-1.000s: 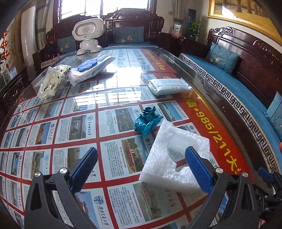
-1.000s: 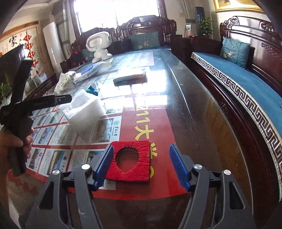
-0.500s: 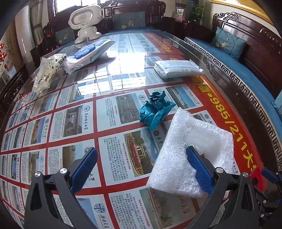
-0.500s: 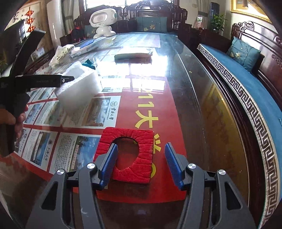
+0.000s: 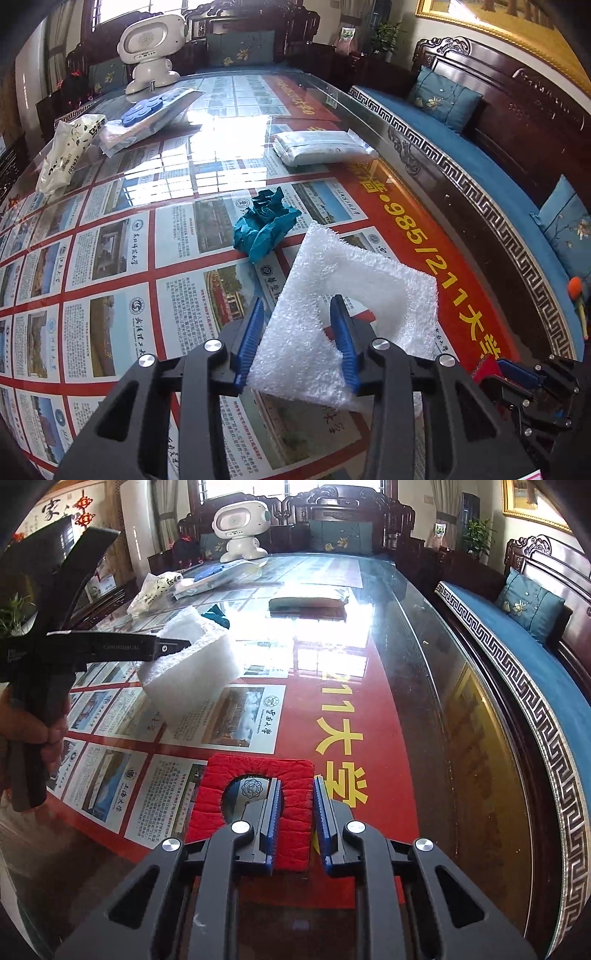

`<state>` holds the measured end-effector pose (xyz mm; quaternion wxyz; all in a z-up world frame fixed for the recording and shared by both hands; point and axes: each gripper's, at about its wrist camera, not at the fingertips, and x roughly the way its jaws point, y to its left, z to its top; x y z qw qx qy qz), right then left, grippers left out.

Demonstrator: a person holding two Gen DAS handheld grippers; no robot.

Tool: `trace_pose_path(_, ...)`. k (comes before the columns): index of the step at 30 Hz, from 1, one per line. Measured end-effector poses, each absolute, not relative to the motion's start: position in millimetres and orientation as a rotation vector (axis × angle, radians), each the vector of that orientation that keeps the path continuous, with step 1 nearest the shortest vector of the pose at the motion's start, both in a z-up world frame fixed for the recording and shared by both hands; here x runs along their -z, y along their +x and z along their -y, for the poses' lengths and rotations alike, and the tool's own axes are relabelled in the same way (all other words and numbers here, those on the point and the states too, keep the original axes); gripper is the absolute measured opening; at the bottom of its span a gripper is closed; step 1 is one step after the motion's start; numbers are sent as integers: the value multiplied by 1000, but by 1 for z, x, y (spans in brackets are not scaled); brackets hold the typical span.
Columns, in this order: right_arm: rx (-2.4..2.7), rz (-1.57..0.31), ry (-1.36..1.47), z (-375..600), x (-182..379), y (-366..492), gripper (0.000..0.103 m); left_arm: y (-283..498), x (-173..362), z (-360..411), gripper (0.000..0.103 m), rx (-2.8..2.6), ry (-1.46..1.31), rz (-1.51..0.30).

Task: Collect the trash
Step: 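Lift the white foam block and red ring and carry them over the bucket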

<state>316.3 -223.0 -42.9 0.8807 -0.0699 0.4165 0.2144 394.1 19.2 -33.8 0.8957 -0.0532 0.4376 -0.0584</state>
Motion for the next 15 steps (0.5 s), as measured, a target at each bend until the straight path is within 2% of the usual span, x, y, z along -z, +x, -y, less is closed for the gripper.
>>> trace_pose_path(8,-453,-843,-109,232,33,305,17,366,26,-27,39,168,-133,-874)
trace_pose_path(15,-509,-809,-98,232,19,265,17,302,4,-23,39,203,-88,-820)
